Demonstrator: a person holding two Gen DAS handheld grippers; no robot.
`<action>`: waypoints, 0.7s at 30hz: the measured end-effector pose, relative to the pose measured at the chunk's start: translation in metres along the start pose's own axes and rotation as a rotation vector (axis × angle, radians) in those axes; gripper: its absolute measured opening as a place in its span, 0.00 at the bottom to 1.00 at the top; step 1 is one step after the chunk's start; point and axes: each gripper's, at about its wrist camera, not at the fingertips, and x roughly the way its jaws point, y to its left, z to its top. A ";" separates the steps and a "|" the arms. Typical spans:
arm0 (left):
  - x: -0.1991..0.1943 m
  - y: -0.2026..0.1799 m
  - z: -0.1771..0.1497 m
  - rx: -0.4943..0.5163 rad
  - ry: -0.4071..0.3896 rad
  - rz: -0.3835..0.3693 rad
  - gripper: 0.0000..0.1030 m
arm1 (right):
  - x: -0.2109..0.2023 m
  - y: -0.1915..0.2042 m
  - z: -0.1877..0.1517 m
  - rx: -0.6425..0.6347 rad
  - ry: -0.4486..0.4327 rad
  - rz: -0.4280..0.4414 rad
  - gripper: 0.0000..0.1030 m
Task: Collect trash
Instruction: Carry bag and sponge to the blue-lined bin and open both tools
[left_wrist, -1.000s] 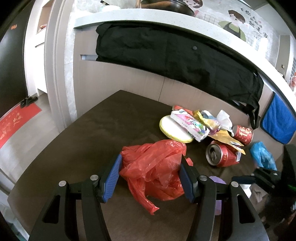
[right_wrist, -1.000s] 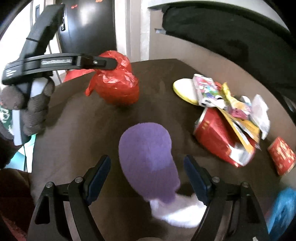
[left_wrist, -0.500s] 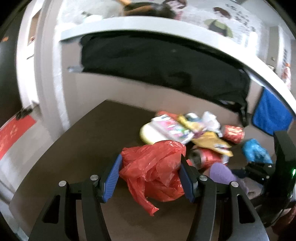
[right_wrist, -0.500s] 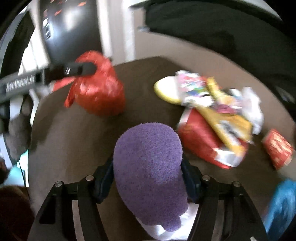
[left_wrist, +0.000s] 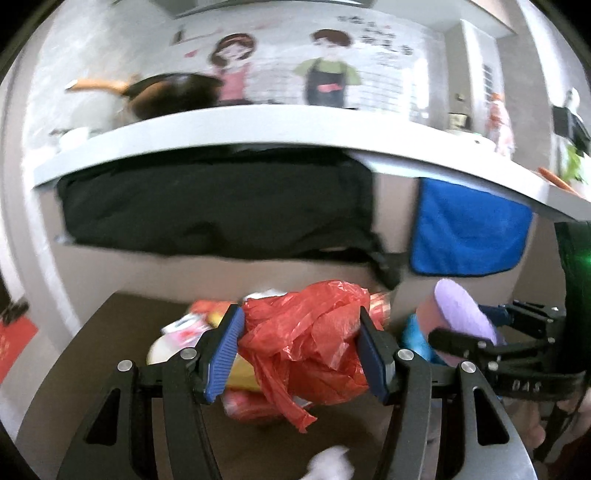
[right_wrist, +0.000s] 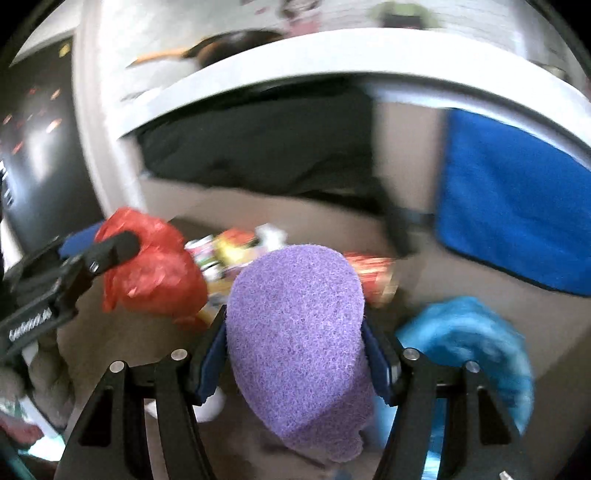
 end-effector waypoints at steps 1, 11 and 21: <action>0.005 -0.014 0.004 0.014 0.000 -0.021 0.58 | -0.006 -0.014 0.000 0.022 -0.009 -0.020 0.60; 0.068 -0.129 0.010 0.081 0.107 -0.212 0.58 | -0.031 -0.128 -0.025 0.152 -0.029 -0.221 0.60; 0.116 -0.174 -0.010 0.082 0.241 -0.319 0.57 | -0.029 -0.179 -0.062 0.280 -0.006 -0.237 0.60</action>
